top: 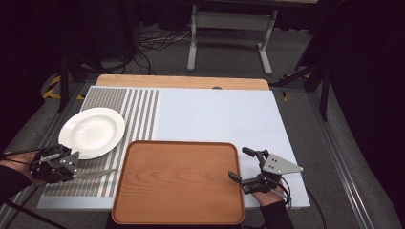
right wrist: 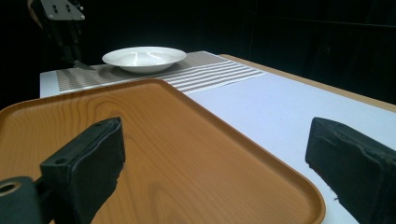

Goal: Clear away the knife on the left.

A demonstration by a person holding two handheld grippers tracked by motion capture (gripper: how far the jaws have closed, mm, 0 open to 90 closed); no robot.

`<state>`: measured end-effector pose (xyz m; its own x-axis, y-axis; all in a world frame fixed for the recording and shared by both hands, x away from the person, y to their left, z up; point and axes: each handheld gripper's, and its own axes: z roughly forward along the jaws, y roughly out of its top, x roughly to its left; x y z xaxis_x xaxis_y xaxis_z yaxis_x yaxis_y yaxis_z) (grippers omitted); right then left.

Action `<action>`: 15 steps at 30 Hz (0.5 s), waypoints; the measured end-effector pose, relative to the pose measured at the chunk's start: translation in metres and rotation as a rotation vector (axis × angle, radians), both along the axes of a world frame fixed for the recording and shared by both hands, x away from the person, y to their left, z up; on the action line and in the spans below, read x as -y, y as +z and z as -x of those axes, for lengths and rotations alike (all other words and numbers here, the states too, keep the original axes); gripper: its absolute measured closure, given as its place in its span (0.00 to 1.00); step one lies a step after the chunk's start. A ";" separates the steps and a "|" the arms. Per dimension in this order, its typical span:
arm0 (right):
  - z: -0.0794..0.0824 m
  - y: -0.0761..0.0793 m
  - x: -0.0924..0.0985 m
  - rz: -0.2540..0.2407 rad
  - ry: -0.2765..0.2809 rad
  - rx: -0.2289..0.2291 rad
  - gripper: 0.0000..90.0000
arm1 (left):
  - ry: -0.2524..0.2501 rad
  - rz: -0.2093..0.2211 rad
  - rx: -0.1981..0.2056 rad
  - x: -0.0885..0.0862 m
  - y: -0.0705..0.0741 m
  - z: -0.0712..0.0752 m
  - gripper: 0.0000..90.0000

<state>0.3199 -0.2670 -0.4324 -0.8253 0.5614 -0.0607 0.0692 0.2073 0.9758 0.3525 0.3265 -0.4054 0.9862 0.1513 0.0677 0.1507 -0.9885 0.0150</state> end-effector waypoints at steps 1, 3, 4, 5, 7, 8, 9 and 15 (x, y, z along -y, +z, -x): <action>0.000 0.000 0.000 -0.002 0.002 -0.005 0.06 | 0.008 0.007 0.005 0.001 0.002 0.000 0.89; -0.001 0.000 0.000 -0.004 0.002 -0.006 0.06 | 0.012 0.019 0.010 0.004 0.006 0.001 0.89; -0.001 0.000 0.001 -0.005 0.002 -0.006 0.06 | 0.012 0.021 0.017 0.005 0.009 0.001 0.89; -0.001 0.000 0.001 -0.005 0.000 -0.005 0.06 | 0.012 0.021 0.017 0.005 0.009 0.001 0.89; 0.000 0.000 0.001 -0.007 0.000 -0.004 0.06 | 0.085 0.025 0.006 0.011 0.015 -0.001 0.89; 0.000 0.000 0.001 -0.007 0.000 -0.004 0.06 | 0.113 0.034 -0.003 0.013 0.017 -0.001 0.89; 0.000 0.000 0.001 -0.006 0.000 -0.006 0.06 | 0.121 0.034 -0.005 0.015 0.018 -0.001 0.89; -0.002 0.000 0.001 -0.003 0.005 -0.009 0.06 | 0.195 0.089 -0.016 0.030 0.029 -0.001 0.89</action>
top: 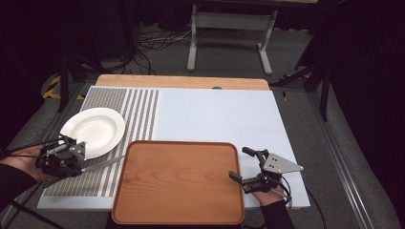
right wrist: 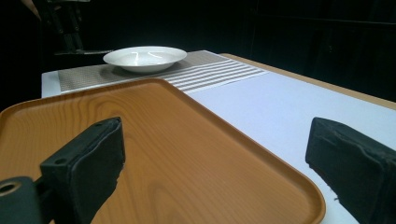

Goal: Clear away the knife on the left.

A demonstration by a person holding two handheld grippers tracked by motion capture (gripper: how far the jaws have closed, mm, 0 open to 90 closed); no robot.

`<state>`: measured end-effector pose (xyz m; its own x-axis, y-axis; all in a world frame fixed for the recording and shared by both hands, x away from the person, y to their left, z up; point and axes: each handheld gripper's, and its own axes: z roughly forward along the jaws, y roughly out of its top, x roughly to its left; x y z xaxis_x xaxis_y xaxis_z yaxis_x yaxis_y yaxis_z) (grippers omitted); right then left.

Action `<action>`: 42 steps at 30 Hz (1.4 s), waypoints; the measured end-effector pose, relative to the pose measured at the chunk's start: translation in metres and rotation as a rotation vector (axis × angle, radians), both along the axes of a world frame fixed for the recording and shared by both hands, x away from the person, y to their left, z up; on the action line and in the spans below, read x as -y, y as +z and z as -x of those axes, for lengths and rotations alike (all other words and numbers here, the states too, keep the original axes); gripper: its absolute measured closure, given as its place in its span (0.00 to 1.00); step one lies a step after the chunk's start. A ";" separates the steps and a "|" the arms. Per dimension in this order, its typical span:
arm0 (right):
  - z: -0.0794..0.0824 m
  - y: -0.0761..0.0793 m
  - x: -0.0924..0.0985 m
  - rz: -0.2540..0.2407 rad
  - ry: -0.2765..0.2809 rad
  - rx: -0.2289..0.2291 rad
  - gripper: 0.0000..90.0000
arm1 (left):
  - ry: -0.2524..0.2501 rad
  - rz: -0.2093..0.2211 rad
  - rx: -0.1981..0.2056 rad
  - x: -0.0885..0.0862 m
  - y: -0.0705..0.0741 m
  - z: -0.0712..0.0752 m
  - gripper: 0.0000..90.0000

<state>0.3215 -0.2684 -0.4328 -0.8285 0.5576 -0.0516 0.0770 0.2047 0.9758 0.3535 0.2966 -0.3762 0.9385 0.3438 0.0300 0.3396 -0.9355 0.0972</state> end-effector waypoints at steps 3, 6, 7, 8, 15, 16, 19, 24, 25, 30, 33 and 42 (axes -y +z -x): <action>0.001 0.000 0.000 0.002 0.000 0.002 0.06 | 0.017 0.036 -0.002 0.008 0.006 0.002 0.89; 0.000 0.000 0.000 0.001 0.002 0.001 0.06 | 0.031 0.043 0.000 0.016 0.011 0.003 0.89; 0.000 0.000 0.000 0.001 0.004 0.000 0.06 | 0.053 0.045 0.002 0.019 0.012 0.003 0.89; 0.000 0.000 0.000 0.002 0.006 -0.003 0.06 | 0.065 0.048 0.000 0.021 0.013 0.003 0.89; 0.001 -0.001 -0.001 0.003 0.013 -0.004 0.06 | 0.100 0.107 -0.013 0.034 0.016 0.004 0.89; 0.001 -0.001 -0.001 0.003 0.013 -0.006 0.06 | 0.098 0.112 -0.010 0.036 0.016 0.004 0.89; 0.001 -0.001 -0.001 0.001 0.015 -0.007 0.06 | 0.119 0.138 -0.010 0.039 0.015 0.002 0.89; 0.001 -0.001 0.000 -0.001 0.013 -0.004 0.06 | 0.195 0.202 -0.012 0.044 0.016 0.000 0.89; 0.001 -0.001 0.000 -0.001 0.013 -0.004 0.06 | 0.199 0.217 -0.012 0.045 0.016 0.000 0.89; 0.001 -0.001 0.000 -0.002 0.014 -0.003 0.06 | 0.248 0.276 -0.039 0.051 0.013 -0.002 0.89; 0.002 0.000 0.001 0.000 0.013 -0.003 0.06 | 0.263 0.310 -0.048 0.053 0.012 -0.002 0.89; 0.001 0.000 0.002 -0.003 0.014 -0.003 0.06 | 0.290 0.387 -0.089 0.065 0.009 -0.002 0.89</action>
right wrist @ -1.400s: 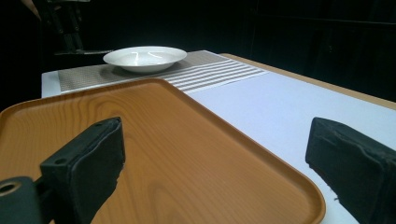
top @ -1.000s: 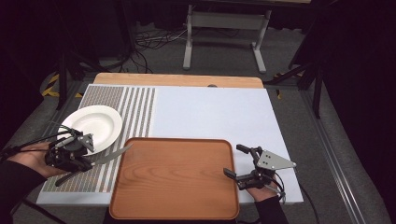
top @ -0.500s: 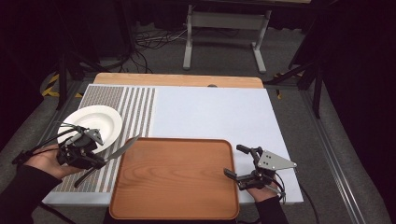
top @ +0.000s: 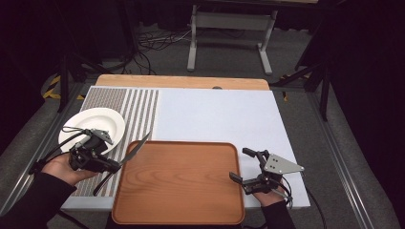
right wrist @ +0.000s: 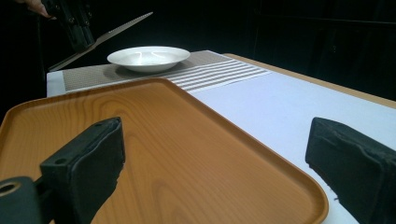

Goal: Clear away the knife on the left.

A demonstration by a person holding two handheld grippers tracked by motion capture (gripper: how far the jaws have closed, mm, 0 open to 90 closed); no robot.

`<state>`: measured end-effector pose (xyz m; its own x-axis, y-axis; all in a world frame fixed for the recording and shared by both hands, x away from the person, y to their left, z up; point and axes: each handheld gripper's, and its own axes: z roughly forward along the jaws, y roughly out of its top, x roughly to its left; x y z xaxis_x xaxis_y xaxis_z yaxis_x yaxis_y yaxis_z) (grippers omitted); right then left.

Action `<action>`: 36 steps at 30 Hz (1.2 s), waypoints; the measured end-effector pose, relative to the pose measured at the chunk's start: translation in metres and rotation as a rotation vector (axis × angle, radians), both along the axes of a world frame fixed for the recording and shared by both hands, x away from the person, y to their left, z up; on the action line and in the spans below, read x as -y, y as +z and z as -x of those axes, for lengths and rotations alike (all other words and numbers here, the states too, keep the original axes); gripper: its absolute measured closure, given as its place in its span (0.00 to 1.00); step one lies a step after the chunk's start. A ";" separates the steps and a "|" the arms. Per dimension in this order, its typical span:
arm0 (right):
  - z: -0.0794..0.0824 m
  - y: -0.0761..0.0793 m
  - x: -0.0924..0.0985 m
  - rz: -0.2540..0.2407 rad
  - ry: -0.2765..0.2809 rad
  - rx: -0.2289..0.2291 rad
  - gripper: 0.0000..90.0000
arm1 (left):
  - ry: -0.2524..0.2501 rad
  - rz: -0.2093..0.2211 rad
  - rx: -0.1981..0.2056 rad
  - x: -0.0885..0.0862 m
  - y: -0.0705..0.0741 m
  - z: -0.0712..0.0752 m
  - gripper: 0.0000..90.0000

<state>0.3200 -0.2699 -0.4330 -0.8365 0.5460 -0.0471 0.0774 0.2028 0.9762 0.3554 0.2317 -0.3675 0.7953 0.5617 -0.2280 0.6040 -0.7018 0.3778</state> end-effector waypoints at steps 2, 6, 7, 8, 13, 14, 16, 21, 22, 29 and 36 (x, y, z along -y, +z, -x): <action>0.000 0.000 0.000 0.000 0.000 0.000 0.06 | -0.001 -0.002 0.001 0.002 -0.001 0.000 0.89; 0.000 0.000 0.000 -0.003 -0.003 0.001 0.06 | 0.011 0.024 -0.010 0.008 -0.007 0.000 0.89; 0.000 0.000 0.000 -0.003 -0.003 0.002 0.06 | 0.011 0.024 -0.010 0.008 -0.007 0.000 0.89; 0.000 0.000 0.001 -0.003 -0.004 0.002 0.06 | 0.008 0.029 -0.004 0.012 -0.009 0.002 0.89; 0.000 0.000 0.001 -0.006 -0.004 0.001 0.06 | 0.008 0.045 -0.007 0.020 -0.014 0.003 0.89; 0.000 0.000 0.001 -0.005 -0.003 0.003 0.06 | 0.010 0.051 -0.008 0.022 -0.016 0.003 0.89; 0.000 0.000 0.001 -0.004 -0.003 0.003 0.06 | 0.022 0.061 -0.023 0.025 -0.019 0.004 0.89; 0.000 0.000 0.002 -0.006 -0.004 0.002 0.06 | 0.022 0.102 -0.046 0.030 -0.022 0.005 0.89; 0.000 0.001 0.002 -0.006 -0.003 0.003 0.06 | 0.027 0.106 -0.049 0.031 -0.023 0.005 0.89; 0.000 0.001 0.002 -0.006 0.001 0.002 0.06 | 0.049 0.137 -0.089 0.039 -0.030 0.006 0.89; 0.000 0.001 0.004 -0.008 0.000 0.001 0.06 | 0.070 0.073 -0.066 0.048 -0.033 0.010 0.89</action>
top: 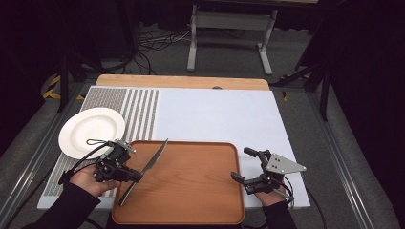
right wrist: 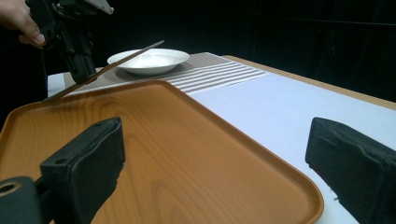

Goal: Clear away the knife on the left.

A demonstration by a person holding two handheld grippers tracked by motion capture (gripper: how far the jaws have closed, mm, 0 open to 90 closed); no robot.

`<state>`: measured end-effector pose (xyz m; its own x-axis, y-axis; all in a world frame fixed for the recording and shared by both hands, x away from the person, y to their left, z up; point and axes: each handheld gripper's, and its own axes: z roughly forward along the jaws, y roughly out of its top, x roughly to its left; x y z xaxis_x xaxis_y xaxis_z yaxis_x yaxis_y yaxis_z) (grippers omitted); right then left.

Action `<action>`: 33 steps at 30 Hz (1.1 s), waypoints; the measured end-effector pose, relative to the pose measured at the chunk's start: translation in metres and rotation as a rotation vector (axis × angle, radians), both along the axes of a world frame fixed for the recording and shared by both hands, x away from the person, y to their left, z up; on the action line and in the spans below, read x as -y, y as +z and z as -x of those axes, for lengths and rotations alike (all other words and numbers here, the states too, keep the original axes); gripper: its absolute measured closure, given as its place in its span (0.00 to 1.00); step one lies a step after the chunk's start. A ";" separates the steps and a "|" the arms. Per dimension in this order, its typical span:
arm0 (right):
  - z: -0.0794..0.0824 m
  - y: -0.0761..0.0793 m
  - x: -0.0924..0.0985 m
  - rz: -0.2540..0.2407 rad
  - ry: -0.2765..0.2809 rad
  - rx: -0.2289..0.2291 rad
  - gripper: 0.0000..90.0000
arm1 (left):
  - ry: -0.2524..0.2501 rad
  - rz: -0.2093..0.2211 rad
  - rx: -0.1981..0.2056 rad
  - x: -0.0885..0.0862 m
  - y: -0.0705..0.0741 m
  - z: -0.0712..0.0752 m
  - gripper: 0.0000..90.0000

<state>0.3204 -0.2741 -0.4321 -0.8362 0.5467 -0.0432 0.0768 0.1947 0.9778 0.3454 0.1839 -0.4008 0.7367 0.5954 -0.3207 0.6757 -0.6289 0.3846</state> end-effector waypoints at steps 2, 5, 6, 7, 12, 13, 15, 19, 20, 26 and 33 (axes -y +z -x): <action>0.000 0.000 0.000 0.002 0.000 0.001 0.06 | 0.013 -0.017 0.003 0.002 -0.004 -0.001 0.89; 0.000 0.000 0.000 0.001 0.001 0.001 0.06 | 0.028 -0.024 -0.017 0.002 -0.006 -0.002 0.89; 0.000 0.000 0.000 0.001 0.001 0.002 0.06 | 0.033 -0.028 -0.019 0.002 -0.008 -0.003 0.89; 0.000 0.000 0.000 0.001 0.001 0.002 0.06 | 0.041 -0.040 -0.019 0.003 -0.010 -0.003 0.89; 0.000 0.000 0.000 0.001 0.001 0.002 0.06 | 0.045 -0.058 -0.027 0.006 -0.014 -0.003 0.89; 0.000 0.000 0.000 0.002 0.000 0.002 0.06 | 0.040 -0.062 -0.027 0.007 -0.015 -0.003 0.89; 0.000 0.000 0.001 0.000 -0.001 0.001 0.06 | 0.042 -0.082 -0.022 0.008 -0.016 -0.004 0.89; 0.000 0.000 0.001 -0.001 -0.001 0.002 0.06 | 0.047 -0.092 -0.022 0.009 -0.017 -0.004 0.89; 0.000 0.000 0.001 -0.001 -0.001 0.001 0.06 | 0.050 -0.093 -0.024 0.009 -0.017 -0.004 0.89; 0.000 0.000 0.000 0.002 0.001 0.000 0.06 | 0.049 -0.109 -0.030 0.011 -0.018 -0.005 0.89; 0.000 0.000 0.000 0.004 0.001 0.001 0.06 | 0.050 -0.114 -0.056 0.013 -0.020 -0.006 0.89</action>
